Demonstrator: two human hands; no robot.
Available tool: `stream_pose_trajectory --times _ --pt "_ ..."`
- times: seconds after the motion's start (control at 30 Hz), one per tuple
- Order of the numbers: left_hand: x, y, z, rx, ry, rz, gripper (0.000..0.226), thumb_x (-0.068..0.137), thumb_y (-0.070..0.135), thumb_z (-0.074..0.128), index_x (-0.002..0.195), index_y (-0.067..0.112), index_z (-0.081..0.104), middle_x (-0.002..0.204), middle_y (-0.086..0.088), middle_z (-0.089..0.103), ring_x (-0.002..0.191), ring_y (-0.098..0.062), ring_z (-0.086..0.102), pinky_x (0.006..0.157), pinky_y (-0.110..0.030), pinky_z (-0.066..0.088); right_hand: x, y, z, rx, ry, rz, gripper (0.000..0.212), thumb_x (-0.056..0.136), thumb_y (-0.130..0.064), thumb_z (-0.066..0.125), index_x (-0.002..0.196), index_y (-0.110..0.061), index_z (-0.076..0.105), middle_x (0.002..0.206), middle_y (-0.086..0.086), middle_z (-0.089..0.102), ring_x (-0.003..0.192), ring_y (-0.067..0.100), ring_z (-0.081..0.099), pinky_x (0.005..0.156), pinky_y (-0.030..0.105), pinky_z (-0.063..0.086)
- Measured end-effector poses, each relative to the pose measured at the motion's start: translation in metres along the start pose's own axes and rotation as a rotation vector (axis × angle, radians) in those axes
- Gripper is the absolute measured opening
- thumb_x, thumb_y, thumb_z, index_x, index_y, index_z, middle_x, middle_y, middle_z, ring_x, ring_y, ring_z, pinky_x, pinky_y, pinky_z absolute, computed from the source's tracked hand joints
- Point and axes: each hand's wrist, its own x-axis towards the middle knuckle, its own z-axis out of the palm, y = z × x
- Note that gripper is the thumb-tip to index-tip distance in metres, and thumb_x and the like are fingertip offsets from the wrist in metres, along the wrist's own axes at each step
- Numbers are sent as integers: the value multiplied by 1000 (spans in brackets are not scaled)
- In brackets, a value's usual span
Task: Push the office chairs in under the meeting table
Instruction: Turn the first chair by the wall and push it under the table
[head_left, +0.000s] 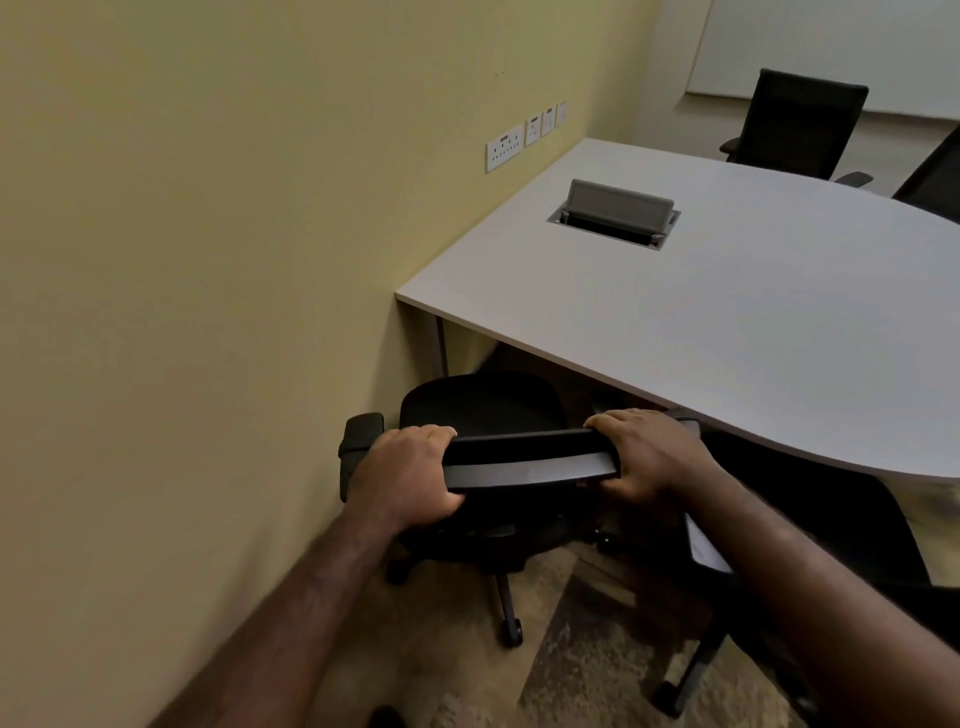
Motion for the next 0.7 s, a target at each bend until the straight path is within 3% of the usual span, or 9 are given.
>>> stream_pose_trajectory --times 0.1,0.3,0.5,0.63,0.7 --pt "-2 -15 -2 -17 6 25 73 71 50 65 137 23 47 130 5 59 115 -17 55 103 -34 39 -4 -16 7 1 35 48 73 76 -55 61 139 -22 42 136 -1 55 125 17 49 108 34 36" --pt "-5 -53 -9 -26 -17 88 75 71 47 66 139 23 46 134 4 58 120 -17 53 107 -34 38 -5 -62 12 -14 47 133 74 83 -54 61 145 -22 34 146 0 45 135 17 40 114 34 25" --pt "0 -97 -14 -36 -22 142 76 66 44 67 137 26 47 133 5 58 120 -17 54 105 -35 40 1 -106 20 8 108 203 76 83 -58 59 145 -19 35 145 1 47 133 18 41 113 33 27" --pt "5 -129 -15 -77 13 227 82 65 39 71 141 26 41 144 4 48 135 -17 40 113 -39 34 7 -134 31 -40 177 218 84 82 -56 61 149 -18 29 153 4 36 142 21 29 114 33 17" --pt "5 -138 -16 -53 53 278 88 63 35 74 143 23 40 147 3 42 139 -18 34 114 -38 27 8 -142 36 -74 219 229 85 77 -57 64 146 -17 33 152 6 37 142 24 28 114 37 20"
